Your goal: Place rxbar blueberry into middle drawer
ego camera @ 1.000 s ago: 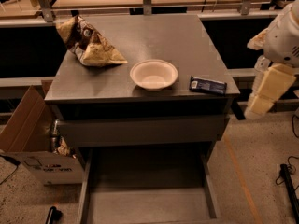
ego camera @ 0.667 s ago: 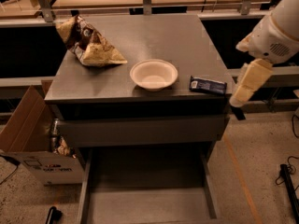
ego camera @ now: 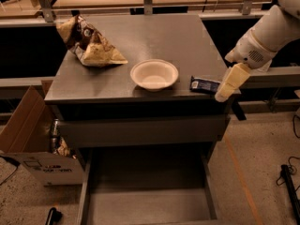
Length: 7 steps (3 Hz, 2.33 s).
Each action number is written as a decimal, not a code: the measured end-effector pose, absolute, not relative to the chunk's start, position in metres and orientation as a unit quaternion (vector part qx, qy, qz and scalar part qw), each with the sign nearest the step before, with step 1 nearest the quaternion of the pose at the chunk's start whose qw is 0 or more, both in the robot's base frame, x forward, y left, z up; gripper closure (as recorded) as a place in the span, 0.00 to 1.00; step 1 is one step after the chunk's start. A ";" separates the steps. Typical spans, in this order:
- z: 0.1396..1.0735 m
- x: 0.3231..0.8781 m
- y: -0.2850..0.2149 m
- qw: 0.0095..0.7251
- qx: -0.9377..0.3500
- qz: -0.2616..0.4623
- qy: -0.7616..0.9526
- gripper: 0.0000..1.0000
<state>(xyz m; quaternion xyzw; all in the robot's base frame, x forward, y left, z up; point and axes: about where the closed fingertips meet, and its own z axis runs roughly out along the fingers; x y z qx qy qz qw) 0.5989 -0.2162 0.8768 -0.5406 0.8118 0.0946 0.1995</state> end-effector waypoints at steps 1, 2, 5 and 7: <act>0.854 0.611 -0.213 0.201 -0.534 0.113 0.813 0.05; 0.839 0.615 -0.210 0.205 -0.530 0.123 0.814 0.19; 0.837 0.613 -0.199 0.249 -0.526 0.140 0.801 0.96; 0.902 0.561 -0.171 0.342 -0.569 0.140 0.735 1.00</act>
Offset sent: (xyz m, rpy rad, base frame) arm 0.0183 0.0065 -0.0530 0.0819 0.0243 -0.0234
